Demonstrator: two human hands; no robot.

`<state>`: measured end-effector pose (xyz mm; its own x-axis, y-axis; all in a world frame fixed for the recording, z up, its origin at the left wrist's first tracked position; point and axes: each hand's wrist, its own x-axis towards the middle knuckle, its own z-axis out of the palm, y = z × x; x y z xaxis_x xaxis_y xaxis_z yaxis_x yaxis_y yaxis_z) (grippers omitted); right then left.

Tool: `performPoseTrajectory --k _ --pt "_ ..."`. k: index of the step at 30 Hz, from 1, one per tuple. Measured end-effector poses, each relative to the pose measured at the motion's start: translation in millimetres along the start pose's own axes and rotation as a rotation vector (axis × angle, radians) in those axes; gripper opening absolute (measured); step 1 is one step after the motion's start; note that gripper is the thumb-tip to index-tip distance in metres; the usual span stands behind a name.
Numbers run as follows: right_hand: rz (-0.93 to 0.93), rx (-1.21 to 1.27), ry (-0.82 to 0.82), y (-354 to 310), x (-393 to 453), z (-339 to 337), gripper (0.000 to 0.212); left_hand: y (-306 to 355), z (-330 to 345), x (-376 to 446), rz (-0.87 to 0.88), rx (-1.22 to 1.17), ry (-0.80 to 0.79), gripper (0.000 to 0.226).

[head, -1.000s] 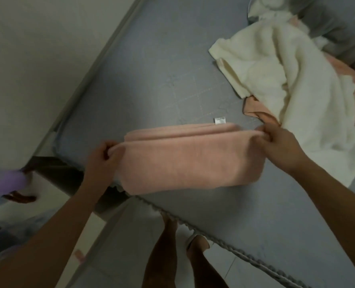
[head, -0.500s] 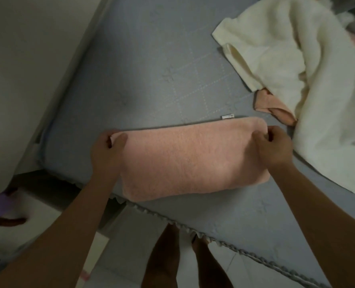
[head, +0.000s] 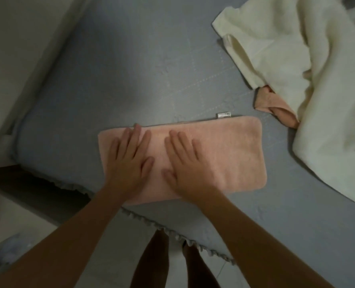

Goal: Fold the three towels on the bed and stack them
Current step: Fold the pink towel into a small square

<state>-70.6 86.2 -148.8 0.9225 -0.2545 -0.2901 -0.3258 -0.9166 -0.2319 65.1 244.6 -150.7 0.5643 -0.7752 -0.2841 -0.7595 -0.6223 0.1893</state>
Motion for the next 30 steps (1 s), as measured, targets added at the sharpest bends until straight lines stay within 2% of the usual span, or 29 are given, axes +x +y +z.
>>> performPoseTrajectory --k 3,7,10,12,14,16,18,19,22,24,28,30 --pt "0.257 0.000 0.090 87 -22 -3 0.072 -15 6 -1 -0.006 -0.005 -0.014 0.068" --pt "0.575 0.016 0.045 176 -78 -22 0.074 -11 -1 -2 -0.105 -0.001 -0.048 0.071" --pt "0.591 0.091 0.035 176 -118 -38 0.072 -1 -16 -1 -0.138 0.013 -0.075 0.072" --pt "0.585 0.213 0.092 152 -140 -40 0.064 9 -29 7 -0.167 -0.019 -0.048 0.071" --pt "0.761 0.495 0.201 115 -153 -38 0.058 19 -41 19 -0.155 -0.084 -0.006 0.066" --pt "1.089 0.949 0.266 79 -148 -35 0.063 25 -49 35 -0.117 -0.125 -0.001 0.053" --pt "1.300 1.339 0.257 58 -128 -31 0.059 23 -55 55 -0.126 -0.095 -0.069 0.048" --pt "1.338 1.426 0.266 54 -115 -30 0.055 19 -57 63 -0.148 -0.081 -0.117 0.047" --pt "1.345 1.346 0.373 62 -68 -44 0.047 4 -63 71 -0.236 -0.181 -0.253 0.043" --pt "1.222 1.162 0.400 80 -34 -63 0.039 -2 -63 56 -0.320 -0.383 -0.301 0.042" --pt "0.955 0.989 0.407 110 26 -100 0.024 9 -45 0 -0.506 -0.705 -0.250 0.031" --pt "0.879 1.013 0.363 107 41 -100 0.030 27 -32 -27 -0.621 -0.802 -0.217 0.028"
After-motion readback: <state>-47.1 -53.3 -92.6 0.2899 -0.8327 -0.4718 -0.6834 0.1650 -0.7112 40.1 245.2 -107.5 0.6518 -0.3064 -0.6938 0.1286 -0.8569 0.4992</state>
